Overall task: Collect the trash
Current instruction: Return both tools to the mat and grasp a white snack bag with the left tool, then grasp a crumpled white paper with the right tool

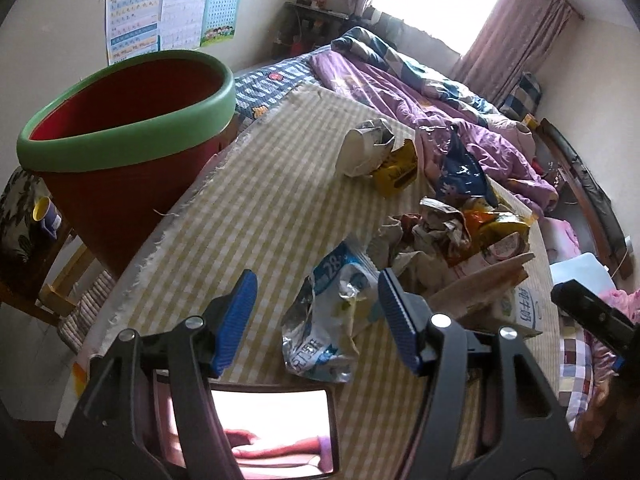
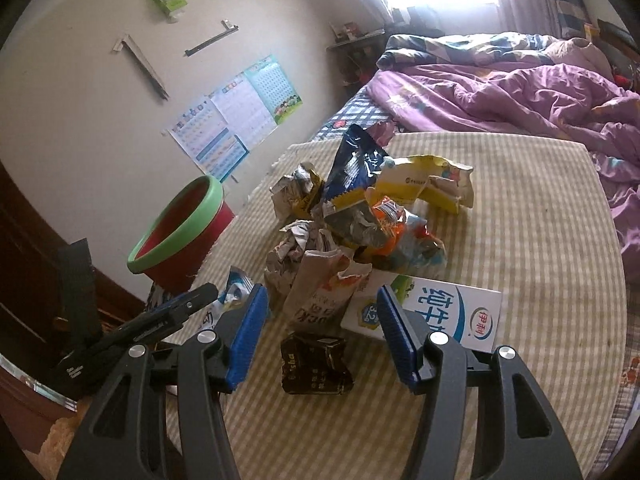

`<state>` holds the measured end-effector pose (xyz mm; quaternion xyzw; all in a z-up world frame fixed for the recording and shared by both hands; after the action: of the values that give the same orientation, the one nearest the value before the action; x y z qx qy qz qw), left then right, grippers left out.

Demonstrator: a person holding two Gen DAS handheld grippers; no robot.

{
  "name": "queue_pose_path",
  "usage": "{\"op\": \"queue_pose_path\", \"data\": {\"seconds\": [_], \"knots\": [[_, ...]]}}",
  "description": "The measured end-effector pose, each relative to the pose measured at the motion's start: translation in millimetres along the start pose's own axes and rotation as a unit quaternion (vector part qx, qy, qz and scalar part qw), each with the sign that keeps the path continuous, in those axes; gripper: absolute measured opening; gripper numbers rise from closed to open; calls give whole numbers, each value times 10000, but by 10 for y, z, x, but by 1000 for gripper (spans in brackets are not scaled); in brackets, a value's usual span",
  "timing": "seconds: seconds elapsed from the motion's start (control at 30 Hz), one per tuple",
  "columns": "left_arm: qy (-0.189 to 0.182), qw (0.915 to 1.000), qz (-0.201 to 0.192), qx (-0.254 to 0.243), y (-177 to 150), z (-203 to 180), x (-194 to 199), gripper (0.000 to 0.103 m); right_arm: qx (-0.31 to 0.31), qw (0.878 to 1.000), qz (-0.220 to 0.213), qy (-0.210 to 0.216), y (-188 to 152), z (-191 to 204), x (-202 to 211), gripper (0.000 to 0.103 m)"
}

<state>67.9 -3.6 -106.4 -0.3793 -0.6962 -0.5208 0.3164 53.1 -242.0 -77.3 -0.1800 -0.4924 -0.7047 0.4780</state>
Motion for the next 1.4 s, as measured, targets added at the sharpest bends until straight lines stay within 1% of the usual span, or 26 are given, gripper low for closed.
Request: {"op": "queue_pose_path", "data": {"seconds": [0.47, 0.57, 0.6, 0.63, 0.7, 0.8, 0.83, 0.97, 1.07, 1.13, 1.27, 1.33, 1.4], "knots": [[-8, 9993, 375, -95, -55, -48, -200, 60, -109, 9999, 51, -27, 56, -39, -20, 56], [-33, 9985, 529, -121, -64, -62, -274, 53, -148, 9999, 59, -36, 49, -72, -25, 56], [-45, 9984, 550, -116, -61, -67, -293, 49, -159, 9998, 61, -40, 43, -74, -25, 56], [-60, 9983, 569, -110, -66, -66, -302, 43, -176, 9998, 59, -45, 38, -86, -22, 56], [-83, 9980, 621, -118, -74, -67, -324, 36, -195, 9998, 61, -52, 33, -98, -24, 56], [-146, 9983, 555, -58, -74, -55, -290, 29, -211, 9997, 77, -50, 27, -103, -35, 56], [-156, 9984, 539, -33, -71, -51, -277, 29, -205, 9997, 92, -50, 28, -101, -44, 56], [-232, 9991, 347, 93, -73, -33, -103, 29, -21, 9998, 174, -96, 88, -43, -121, 56], [-209, 9996, 159, 88, -65, -30, 38, 29, 111, 9997, 176, -112, 155, -5, -172, 56], [-179, 9997, 55, 128, -65, -3, 116, 29, 204, 9993, 290, -132, 188, 10, -248, 56], [-204, 9995, -15, 258, -78, 72, 191, 29, 240, 9983, 521, -97, 227, 8, -423, 57], [-204, 9994, -16, 283, -80, 90, 212, 29, 256, 9977, 614, -96, 240, 8, -492, 61], [-211, 9994, -4, 279, -99, 94, 218, 29, 271, 9974, 667, -43, 251, 12, -540, 61]]}}
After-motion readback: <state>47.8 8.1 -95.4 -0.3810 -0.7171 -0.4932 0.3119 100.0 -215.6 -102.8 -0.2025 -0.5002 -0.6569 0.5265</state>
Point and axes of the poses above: each gripper's, at about its wrist camera, not at the fingertips, and x roughly against the way its jaws point, z to its left, y to its top, the point moved 1 cm from there along -x, roughly the way its jaws point, and after that the axes turned 7 degrees about z, right-handed, at the moved point
